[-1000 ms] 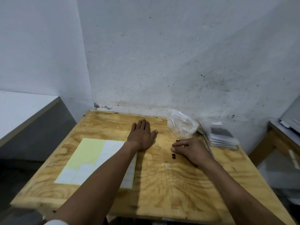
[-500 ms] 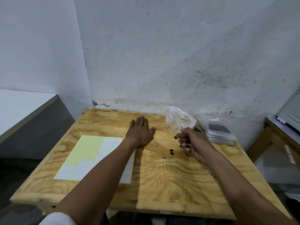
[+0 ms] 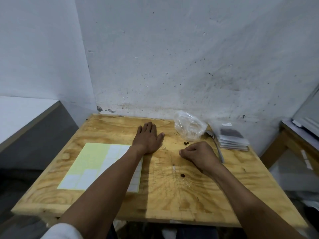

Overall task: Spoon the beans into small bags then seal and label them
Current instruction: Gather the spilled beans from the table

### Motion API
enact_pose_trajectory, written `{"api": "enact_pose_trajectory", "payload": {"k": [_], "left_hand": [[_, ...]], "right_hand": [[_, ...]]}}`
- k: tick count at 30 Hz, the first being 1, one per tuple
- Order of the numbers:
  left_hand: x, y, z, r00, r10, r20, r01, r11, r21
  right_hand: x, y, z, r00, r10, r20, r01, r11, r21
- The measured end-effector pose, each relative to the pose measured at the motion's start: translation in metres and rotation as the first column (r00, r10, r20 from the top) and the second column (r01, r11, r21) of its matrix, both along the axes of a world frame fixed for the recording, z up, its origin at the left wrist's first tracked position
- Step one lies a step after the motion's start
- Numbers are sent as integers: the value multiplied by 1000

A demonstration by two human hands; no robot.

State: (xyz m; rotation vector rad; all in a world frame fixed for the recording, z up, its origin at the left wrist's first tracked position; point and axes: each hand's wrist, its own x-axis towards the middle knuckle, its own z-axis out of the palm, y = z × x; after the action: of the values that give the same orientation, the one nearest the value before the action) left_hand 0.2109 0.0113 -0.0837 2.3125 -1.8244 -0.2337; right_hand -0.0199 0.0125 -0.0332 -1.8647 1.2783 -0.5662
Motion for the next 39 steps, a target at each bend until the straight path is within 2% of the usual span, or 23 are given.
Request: {"api": "enact_pose_trajectory", "payload": {"k": [2,4,6,7,9,11,13,15,16,18,21,24,27,29,31,32,34,36,37,38,39], "left_hand": [[0,0,0,1000,3,1,-3,1000,-1],[1,0,0,1000,2,-3,-2,1000,-5],[1,0,0,1000,-6,-2,6,1000,-7],[1,0,0,1000,-7,0,7,1000,-6],[2,-1,0,1000,-2,3,2,1000,-3],[2,-2,-1,1000,1,2,-1,1000,-2],[2,-2,-2,1000,0,-1,0,1000,-7],[2,-2,-3,1000,-2,1,2,1000,-14],[2,-2,-3,1000,-3,4,3,1000,-17],[2,-3,-3,1000,-6,5,6,1000,-20],[3,-1,-2,1000,-5,9,5,1000,-20],[2,-1,-2,1000,-5,11,5,1000,-18],[2,-1,-2,1000,-2,10,2,1000,-12],[2,-1,-2,1000,-5,13,5,1000,-12],[2,-1,-2,1000,-6,13,6,1000,-14],[2,-1,-2,1000,-3,14,3,1000,-15],[2,-1,-2,1000,1,13,-1,1000,-11],[1,0,-2,1000,-3,11,3,1000,-12],[0,0,-2,1000,-4,12,4,1000,-15],[0,0,-1,1000,-3,14,3,1000,-16],[0,0,-1,1000,0,16,0,1000,-16]], "right_hand": [[-3,-2,4,968,-69,240,-2,960,280],[-8,-5,8,853,-203,482,-127,814,567],[-14,-5,12,725,-339,600,-270,661,700],[-16,-5,12,688,-374,622,-310,623,718],[-15,0,13,671,-395,627,-318,610,725],[-11,6,14,733,-343,588,-267,649,712],[-8,12,15,870,-165,465,-170,784,597],[-11,19,15,970,72,234,-155,922,356],[-13,23,16,975,171,141,-203,945,258],[-20,28,17,953,293,75,-302,935,188],[-31,30,18,940,340,-30,-333,931,149],[-37,30,12,943,318,-92,-308,945,108],[-39,31,7,950,306,-63,-303,951,56],[-39,30,8,956,293,-1,-292,953,79],[-42,22,5,964,211,161,-242,948,207],[-44,16,4,959,117,259,-198,929,313],[-46,5,4,900,-122,419,-135,836,532],[-46,-3,4,822,-287,492,-102,776,623],[-44,-6,4,822,-304,482,-50,804,593],[-42,-8,3,861,-278,426,39,871,489],[-39,-8,3,918,-226,325,119,941,317]]}}
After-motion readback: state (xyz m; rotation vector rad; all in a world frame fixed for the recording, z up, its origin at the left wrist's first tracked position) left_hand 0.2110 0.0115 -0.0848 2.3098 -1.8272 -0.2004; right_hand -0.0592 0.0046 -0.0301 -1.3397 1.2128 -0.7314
